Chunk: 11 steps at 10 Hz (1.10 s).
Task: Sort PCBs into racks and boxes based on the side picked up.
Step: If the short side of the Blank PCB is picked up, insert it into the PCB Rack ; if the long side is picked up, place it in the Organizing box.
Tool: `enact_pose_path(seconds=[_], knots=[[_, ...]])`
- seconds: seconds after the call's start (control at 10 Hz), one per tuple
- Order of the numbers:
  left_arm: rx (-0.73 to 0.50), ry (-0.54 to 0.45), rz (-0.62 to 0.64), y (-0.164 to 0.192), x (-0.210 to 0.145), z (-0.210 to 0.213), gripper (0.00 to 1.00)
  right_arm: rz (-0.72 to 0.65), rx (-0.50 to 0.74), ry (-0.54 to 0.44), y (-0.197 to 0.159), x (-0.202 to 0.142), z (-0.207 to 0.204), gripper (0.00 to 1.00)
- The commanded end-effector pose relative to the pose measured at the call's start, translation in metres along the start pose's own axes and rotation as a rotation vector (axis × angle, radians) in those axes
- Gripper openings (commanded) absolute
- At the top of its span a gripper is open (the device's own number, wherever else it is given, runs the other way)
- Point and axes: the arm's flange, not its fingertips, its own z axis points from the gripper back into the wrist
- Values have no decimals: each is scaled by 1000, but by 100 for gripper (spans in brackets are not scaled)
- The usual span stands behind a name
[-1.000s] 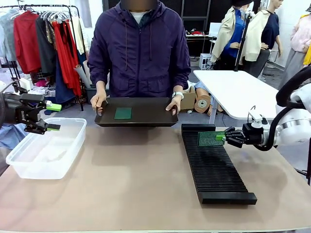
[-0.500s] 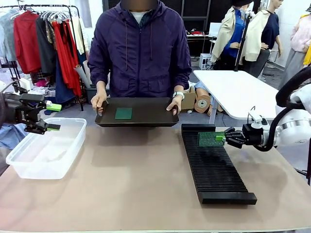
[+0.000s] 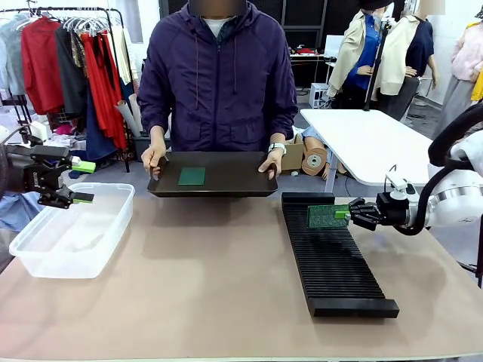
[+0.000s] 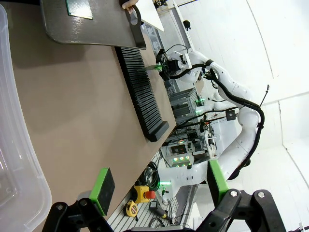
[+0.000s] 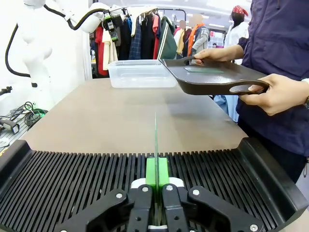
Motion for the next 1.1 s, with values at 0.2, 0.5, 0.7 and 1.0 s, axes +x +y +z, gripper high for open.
enact_pose_path(seconds=[0.2, 0.5, 0.7, 1.0], knots=[[-2, 4, -2, -2, -1, 1, 100, 0, -13, -1, -4, -1, -1, 0], [-2, 4, -2, -2, -1, 1, 100, -7, -1, 19, -11, -2, -5, 0], [-2, 4, -2, -2, -1, 1, 100, -13, 10, 15, -14, -6, -8, 0], [-2, 4, -2, -2, -1, 1, 100, -20, 8, 23, -17, -12, -8, 0]])
